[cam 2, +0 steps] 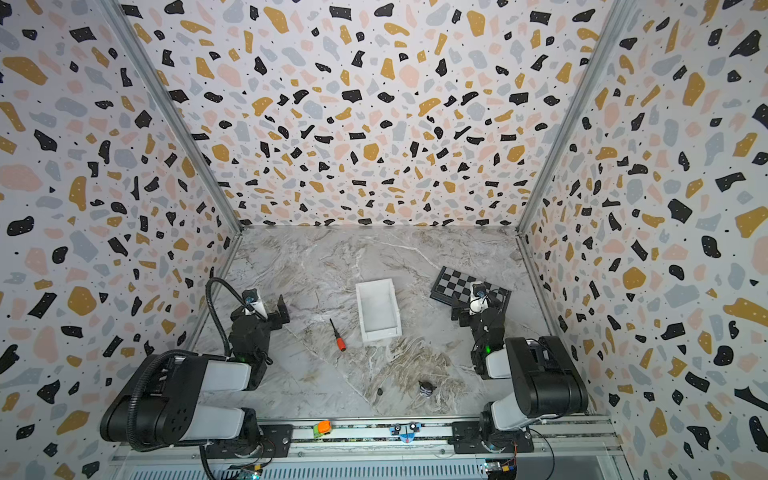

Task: Put the screwdriver in the bin
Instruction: Pick up the screwdriver from the center of the table.

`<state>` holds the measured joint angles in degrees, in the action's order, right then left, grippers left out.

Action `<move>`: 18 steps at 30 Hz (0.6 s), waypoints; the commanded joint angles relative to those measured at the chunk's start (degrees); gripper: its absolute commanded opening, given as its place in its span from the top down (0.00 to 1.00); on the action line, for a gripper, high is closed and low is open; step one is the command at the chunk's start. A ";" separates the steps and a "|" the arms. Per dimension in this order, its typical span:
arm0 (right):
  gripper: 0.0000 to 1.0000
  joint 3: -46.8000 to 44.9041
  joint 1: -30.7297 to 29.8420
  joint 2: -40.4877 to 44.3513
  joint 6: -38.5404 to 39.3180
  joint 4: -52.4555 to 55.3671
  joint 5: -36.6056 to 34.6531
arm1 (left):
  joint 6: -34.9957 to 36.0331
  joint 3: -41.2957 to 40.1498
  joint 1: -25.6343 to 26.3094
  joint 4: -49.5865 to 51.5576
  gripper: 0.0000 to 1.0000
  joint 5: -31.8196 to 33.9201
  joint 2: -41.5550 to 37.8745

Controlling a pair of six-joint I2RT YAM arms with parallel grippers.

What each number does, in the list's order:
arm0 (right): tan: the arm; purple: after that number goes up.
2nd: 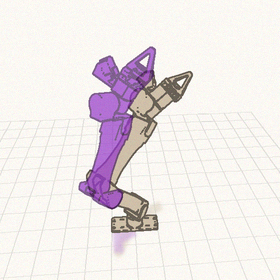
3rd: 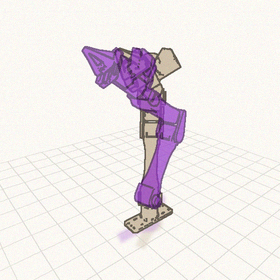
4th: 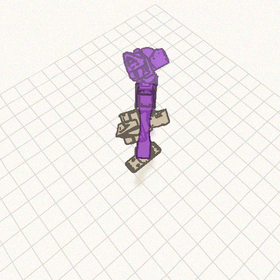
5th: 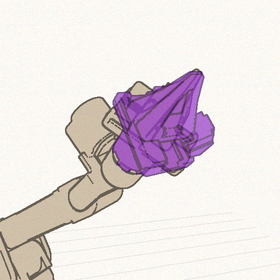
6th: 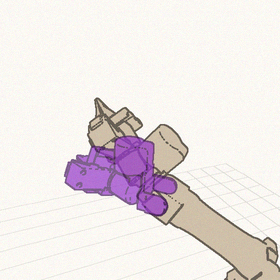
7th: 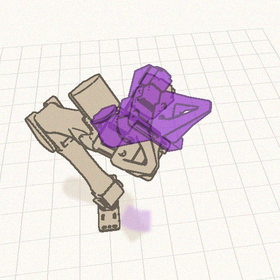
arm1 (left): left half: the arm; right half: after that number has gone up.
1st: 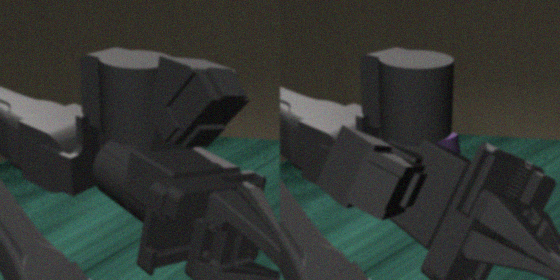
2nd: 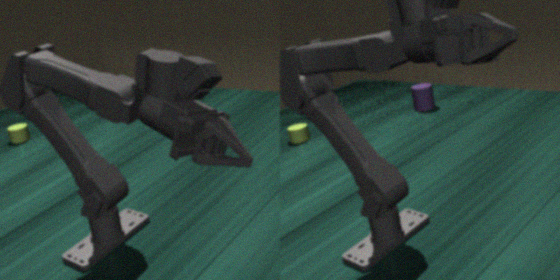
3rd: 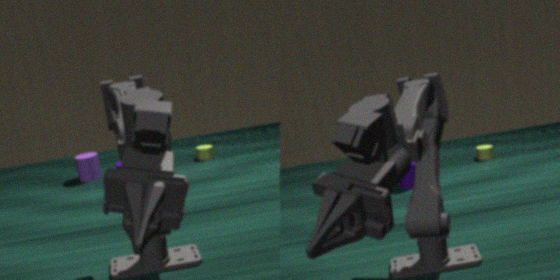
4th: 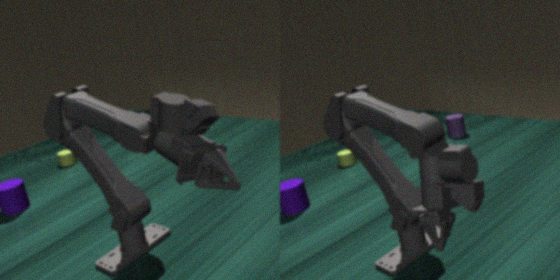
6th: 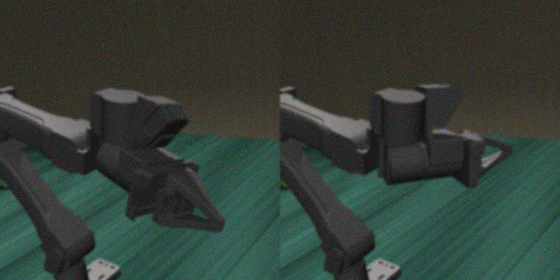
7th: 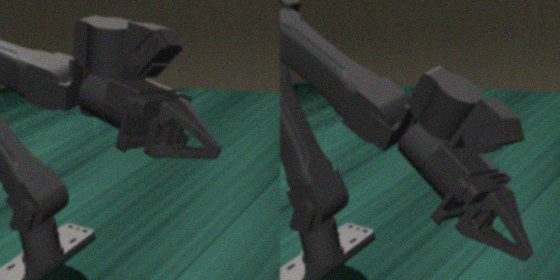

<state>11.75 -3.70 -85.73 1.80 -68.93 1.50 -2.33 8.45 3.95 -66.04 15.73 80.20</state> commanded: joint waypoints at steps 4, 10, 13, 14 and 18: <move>0.01 1.17 -0.06 0.56 -0.35 -0.04 -0.53 | 0.26 1.13 0.36 -2.42 0.00 0.80 -0.25; 0.01 1.17 -0.08 0.51 -0.38 -0.15 -0.60 | 0.92 0.87 0.54 -2.76 0.00 -0.52 -0.29; 0.01 1.17 -0.07 0.56 -0.39 -0.11 -0.60 | 0.93 0.87 0.56 -2.77 0.00 -0.61 -0.30; 0.01 1.12 -0.07 0.57 -0.40 -0.15 -0.58 | 0.92 0.94 0.60 -2.78 0.00 -0.61 -0.31; 0.01 1.17 -0.08 0.56 -0.33 -0.15 -0.62 | 0.81 1.04 0.54 -2.54 0.00 -0.61 -0.40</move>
<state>11.75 -3.70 -85.73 1.80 -68.95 1.50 -2.13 8.45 4.27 -66.04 15.49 80.20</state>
